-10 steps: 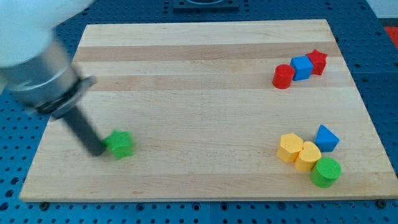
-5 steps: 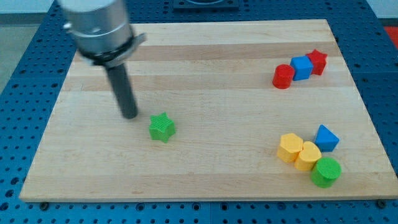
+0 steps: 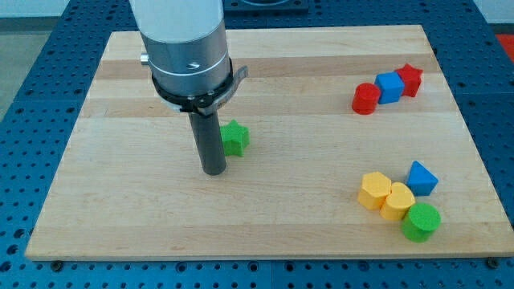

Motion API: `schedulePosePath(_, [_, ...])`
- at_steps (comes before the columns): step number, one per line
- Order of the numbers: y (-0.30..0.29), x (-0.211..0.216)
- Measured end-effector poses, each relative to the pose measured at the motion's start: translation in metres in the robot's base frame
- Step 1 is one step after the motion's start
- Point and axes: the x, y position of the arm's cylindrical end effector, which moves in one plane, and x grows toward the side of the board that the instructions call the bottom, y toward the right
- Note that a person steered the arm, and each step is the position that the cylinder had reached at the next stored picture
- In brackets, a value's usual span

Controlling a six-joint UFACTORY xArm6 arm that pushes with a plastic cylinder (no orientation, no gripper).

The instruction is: Push the green star towards the red circle

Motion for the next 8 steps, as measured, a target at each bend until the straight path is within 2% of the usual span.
schedulePosePath(1, [0.073,-0.057])
schedulePosePath(2, [0.119,-0.095])
schedulePosePath(3, [0.114,-0.095])
schedulePosePath(4, [0.078,-0.070])
schedulePosePath(6, [0.039,0.011])
schedulePosePath(7, [0.011,0.010])
schedulePosePath(8, [-0.007,-0.027])
